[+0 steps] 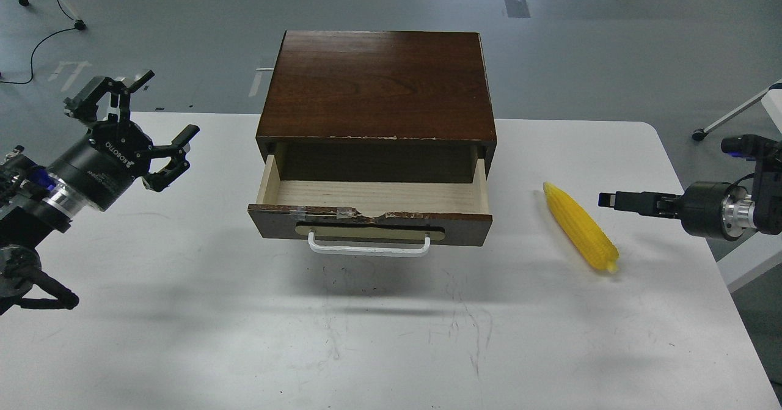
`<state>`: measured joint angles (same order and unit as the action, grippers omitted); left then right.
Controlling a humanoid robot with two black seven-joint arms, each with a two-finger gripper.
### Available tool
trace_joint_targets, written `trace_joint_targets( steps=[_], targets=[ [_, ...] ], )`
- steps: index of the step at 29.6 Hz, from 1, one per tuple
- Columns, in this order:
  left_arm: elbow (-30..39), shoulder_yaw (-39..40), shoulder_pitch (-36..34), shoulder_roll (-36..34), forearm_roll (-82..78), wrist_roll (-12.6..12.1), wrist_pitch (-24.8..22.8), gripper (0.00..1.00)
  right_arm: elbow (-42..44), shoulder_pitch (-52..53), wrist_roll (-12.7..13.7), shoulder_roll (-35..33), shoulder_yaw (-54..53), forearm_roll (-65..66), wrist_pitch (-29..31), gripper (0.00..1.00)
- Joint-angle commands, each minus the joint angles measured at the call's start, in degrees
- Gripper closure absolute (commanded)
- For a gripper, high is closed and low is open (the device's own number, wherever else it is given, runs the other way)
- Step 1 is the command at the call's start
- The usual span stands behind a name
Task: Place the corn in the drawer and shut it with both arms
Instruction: 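Close the right gripper around the middle of the corn cob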
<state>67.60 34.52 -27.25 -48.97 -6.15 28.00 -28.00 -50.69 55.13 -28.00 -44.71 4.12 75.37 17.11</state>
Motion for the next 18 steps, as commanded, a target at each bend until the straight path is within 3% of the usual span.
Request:
trace_joint_targets(
  steps=[1, 18],
  targets=[
    [-0.01, 0.02, 0.0, 0.1, 0.0, 0.0, 0.0, 0.0, 2.25, 1.47, 0.0, 2.34, 3.87, -0.04, -1.2, 0.0],
    [-0.01, 0.02, 0.09, 0.1, 0.0, 0.0, 0.0, 0.0, 5.51, 1.56, 0.0, 8.5, 7.48, 0.04, -1.29, 0.02]
  ],
)
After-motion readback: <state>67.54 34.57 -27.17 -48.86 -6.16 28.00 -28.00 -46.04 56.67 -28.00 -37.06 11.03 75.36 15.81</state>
